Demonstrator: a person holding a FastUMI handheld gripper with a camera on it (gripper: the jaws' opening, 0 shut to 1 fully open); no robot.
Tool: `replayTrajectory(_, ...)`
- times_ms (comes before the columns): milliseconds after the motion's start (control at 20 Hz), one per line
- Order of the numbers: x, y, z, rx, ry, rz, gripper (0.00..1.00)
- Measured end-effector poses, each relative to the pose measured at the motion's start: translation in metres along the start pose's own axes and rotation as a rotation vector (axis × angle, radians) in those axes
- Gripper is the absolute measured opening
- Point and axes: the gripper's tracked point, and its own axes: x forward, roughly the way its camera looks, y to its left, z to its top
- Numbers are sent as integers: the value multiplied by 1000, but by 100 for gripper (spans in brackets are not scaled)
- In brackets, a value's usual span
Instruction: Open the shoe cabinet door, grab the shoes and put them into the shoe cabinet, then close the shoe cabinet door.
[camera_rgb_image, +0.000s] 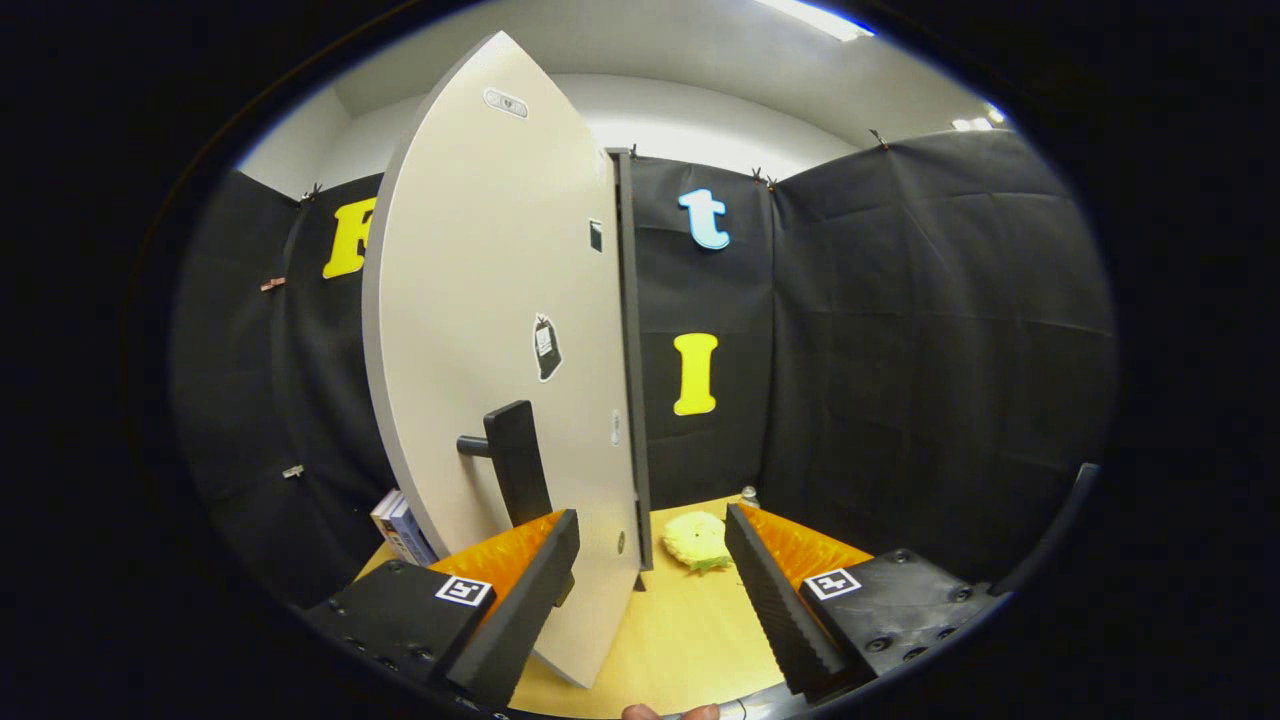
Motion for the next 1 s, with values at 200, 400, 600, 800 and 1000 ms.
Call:
replayTrajectory(200,13,50,-5,-5,10,91,97)
replayTrajectory(400,31,95,-7,-17,11,174,97)
replayTrajectory(600,53,139,-12,-31,20,248,98)
replayTrajectory(800,62,176,-11,-21,22,309,98)
replayTrajectory(1000,63,188,0,-11,1,333,98)
